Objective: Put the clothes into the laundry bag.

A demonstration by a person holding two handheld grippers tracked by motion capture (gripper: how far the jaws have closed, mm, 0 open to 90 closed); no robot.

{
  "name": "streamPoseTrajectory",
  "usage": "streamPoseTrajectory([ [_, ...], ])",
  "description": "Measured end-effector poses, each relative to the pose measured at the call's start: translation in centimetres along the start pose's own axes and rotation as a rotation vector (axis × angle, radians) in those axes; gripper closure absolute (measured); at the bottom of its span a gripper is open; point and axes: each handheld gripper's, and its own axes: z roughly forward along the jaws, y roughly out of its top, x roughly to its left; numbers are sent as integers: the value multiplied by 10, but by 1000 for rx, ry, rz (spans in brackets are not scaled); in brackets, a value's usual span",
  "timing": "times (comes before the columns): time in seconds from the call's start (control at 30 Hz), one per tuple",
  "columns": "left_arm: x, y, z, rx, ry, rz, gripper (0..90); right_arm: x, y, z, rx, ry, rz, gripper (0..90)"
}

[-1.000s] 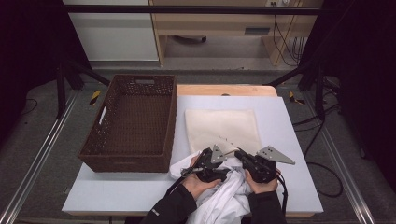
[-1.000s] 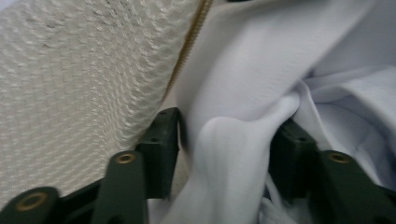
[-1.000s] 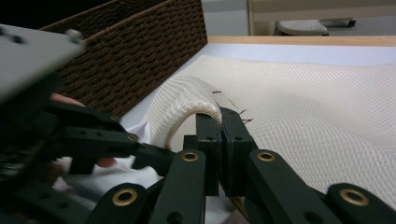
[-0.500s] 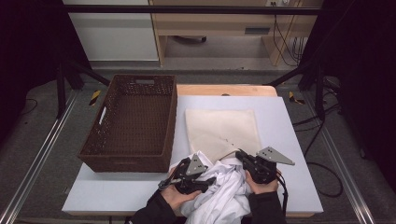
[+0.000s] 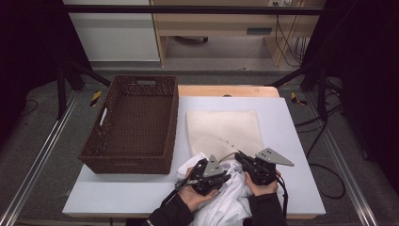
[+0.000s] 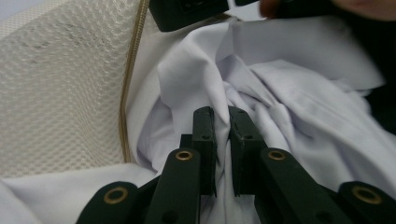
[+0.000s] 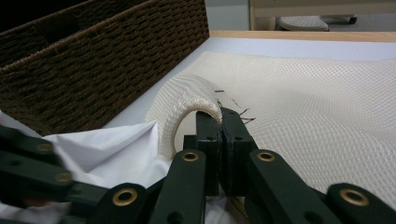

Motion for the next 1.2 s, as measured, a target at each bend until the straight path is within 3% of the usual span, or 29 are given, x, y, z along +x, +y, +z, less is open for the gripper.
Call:
streamPoseTrajectory([
  [0.13, 14, -1, 27, 100, 48, 10, 809, 1, 2, -3, -13, 15, 4, 880],
  [0.2, 18, -2, 31, 108, 46, -2, 798, 3, 5, -4, -18, 20, -5, 880],
  [0.23, 24, -3, 31, 94, 24, -48, 790, 4, 5, -5, -18, 20, -8, 879],
  [0.3, 22, -4, 29, 80, 36, -27, 758, 4, 5, -4, -14, 17, -7, 880],
  [0.37, 20, -4, 23, 52, 44, -22, 689, 2, 4, -4, -10, 10, -1, 879],
  [0.47, 23, -4, 8, 21, 21, -40, 511, 0, 3, -5, -10, 5, 3, 879],
  [0.6, 32, -7, -20, 17, 28, -41, 285, -1, 2, -6, -3, -4, 0, 877],
  [0.77, 41, -25, -48, 9, 69, -32, 187, -1, 2, -6, 10, -14, -11, 877],
  [0.8, 41, -25, -48, 9, 69, -32, 188, -1, 2, -6, 12, -15, -12, 876],
  [0.83, 46, -36, -47, 26, 84, -52, 190, 0, 2, -6, 16, -14, -9, 877],
  [0.93, 50, -46, -32, 71, 77, -67, 218, 1, 1, -4, 22, -15, -15, 877],
  [1.0, 53, -54, -24, 68, 16, -129, 324, 2, 1, -4, 24, -18, -21, 876],
  [1.07, 54, -56, -24, 61, -21, -158, 444, 2, 0, -3, 27, -17, -22, 876],
  [1.13, 51, -55, -27, 59, -34, -160, 589, 1, 0, -3, 27, -13, -13, 876],
  [1.2, 47, -54, -30, 56, -20, -155, 709, 1, 0, -2, 29, -17, -15, 876],
])
